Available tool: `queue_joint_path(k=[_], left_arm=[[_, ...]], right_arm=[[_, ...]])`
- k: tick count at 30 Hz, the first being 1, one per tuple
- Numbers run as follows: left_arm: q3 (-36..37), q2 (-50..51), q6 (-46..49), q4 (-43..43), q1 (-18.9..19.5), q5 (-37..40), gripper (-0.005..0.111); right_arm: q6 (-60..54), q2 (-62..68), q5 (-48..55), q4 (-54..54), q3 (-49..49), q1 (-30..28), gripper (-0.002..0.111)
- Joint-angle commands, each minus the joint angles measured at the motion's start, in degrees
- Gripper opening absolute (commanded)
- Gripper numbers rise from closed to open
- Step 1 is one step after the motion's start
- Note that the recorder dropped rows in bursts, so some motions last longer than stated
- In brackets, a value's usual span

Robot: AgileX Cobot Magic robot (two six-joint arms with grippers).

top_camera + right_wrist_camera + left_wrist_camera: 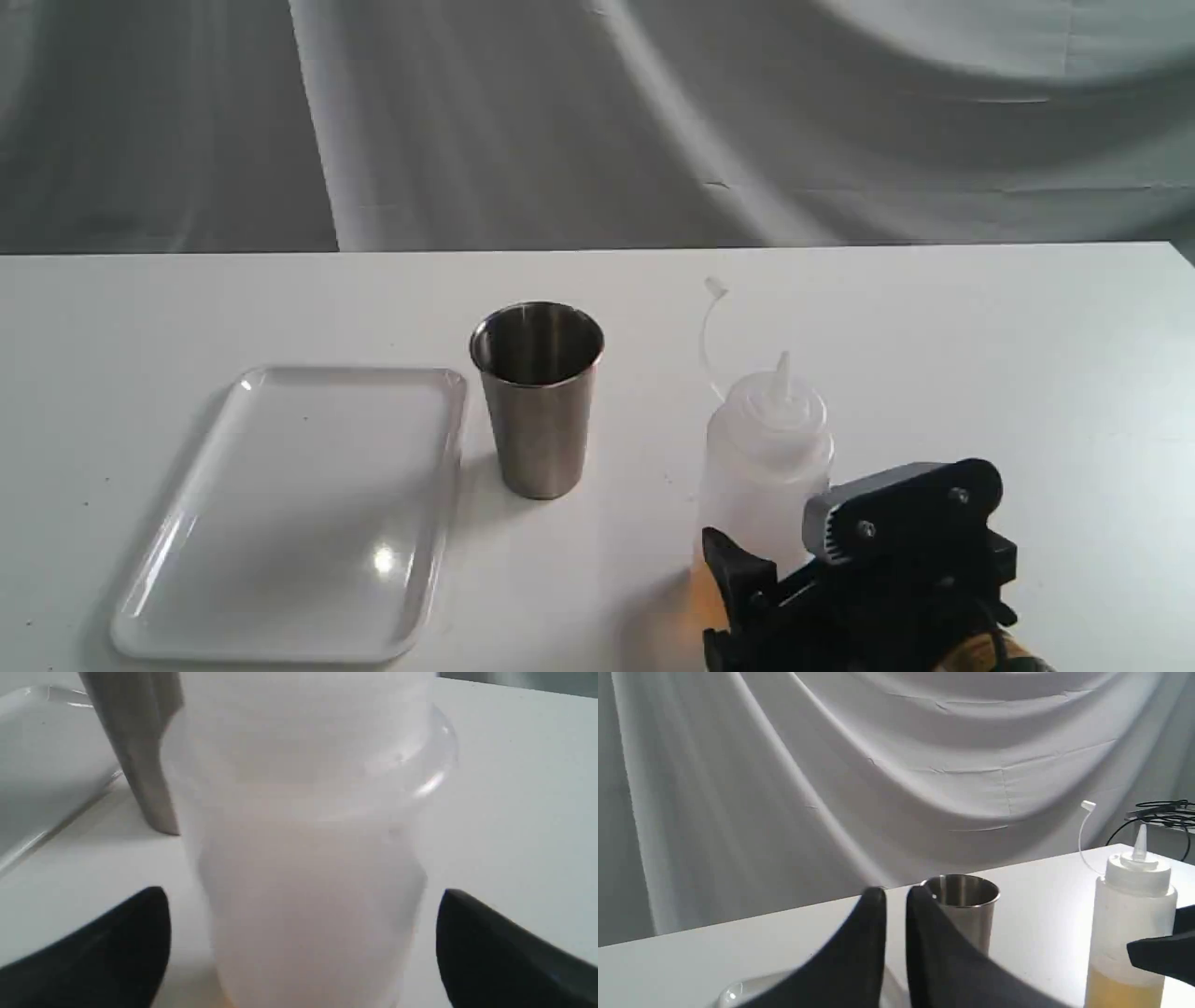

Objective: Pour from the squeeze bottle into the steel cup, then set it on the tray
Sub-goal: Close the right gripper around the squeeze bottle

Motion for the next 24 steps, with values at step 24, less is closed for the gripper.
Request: queue_joint_path(k=[24], left_arm=[[0.3,0.2,-0.1,0.2,0.1,0.0,0.008]], right_arm=[[-0.2,2.1,1.7,-2.2,-3.5,-3.6,0.076]])
